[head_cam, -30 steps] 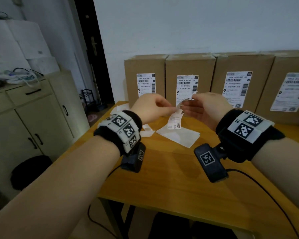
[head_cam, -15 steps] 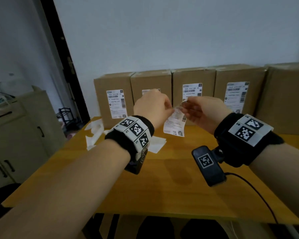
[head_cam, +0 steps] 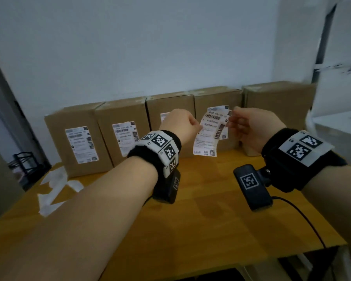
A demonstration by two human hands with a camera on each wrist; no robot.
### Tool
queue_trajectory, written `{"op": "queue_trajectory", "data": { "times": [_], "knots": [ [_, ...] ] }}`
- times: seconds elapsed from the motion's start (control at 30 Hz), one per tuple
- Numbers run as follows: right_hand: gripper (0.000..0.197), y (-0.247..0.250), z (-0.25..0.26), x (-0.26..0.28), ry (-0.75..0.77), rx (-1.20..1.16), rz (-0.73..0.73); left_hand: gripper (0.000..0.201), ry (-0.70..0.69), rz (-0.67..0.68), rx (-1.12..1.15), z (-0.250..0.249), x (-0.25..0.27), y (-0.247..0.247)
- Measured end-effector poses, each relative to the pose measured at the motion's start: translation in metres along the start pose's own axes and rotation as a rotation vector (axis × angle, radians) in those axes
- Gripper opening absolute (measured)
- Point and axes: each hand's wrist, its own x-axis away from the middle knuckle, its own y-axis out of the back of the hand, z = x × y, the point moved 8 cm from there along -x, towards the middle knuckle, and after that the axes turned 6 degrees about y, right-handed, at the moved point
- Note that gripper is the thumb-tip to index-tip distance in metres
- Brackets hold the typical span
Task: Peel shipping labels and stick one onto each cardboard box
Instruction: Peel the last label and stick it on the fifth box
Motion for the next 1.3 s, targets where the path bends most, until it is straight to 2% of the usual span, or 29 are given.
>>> {"op": "queue_trajectory", "data": {
  "times": [0.1, 0.17, 0.27, 0.3, 0.6, 0.77, 0.9, 1.1, 1.3],
  "knots": [
    [0.007, 0.037, 0.009, -0.013, 0.029, 0.025, -0.081, 0.024, 0.043, 0.060, 0.230, -0.020, -0.016, -0.016],
    [0.007, 0.059, 0.013, -0.020, 0.043, 0.062, -0.122, 0.025, 0.032, 0.093, 0.302, -0.038, -0.025, -0.027],
    [0.028, 0.088, 0.022, -0.030, 0.073, 0.146, -0.174, 0.022, -0.011, 0.154, 0.347, -0.064, -0.036, -0.045],
    [0.030, 0.095, 0.026, -0.033, 0.083, 0.172, -0.174, 0.021, -0.027, 0.172, 0.355, -0.072, -0.039, -0.051],
    [0.004, 0.146, 0.041, -0.052, 0.133, 0.388, -0.234, 0.021, -0.061, 0.230, 0.408, -0.113, -0.059, -0.093],
    [0.009, 0.176, 0.040, -0.059, 0.192, 0.511, -0.339, 0.027, -0.112, 0.097, 0.298, -0.120, -0.074, -0.102],
    [0.013, 0.194, 0.033, -0.068, 0.165, 0.527, -0.347, 0.040, -0.240, -0.051, 0.130, -0.131, -0.091, -0.100],
    [0.009, 0.198, 0.013, -0.093, 0.072, 0.426, -0.319, 0.056, -0.452, -0.010, -0.213, -0.162, -0.116, -0.117],
    [0.013, 0.193, -0.005, -0.116, 0.058, 0.449, -0.275, 0.045, -0.454, -0.010, -0.203, -0.168, -0.139, -0.118]
  ]
}}
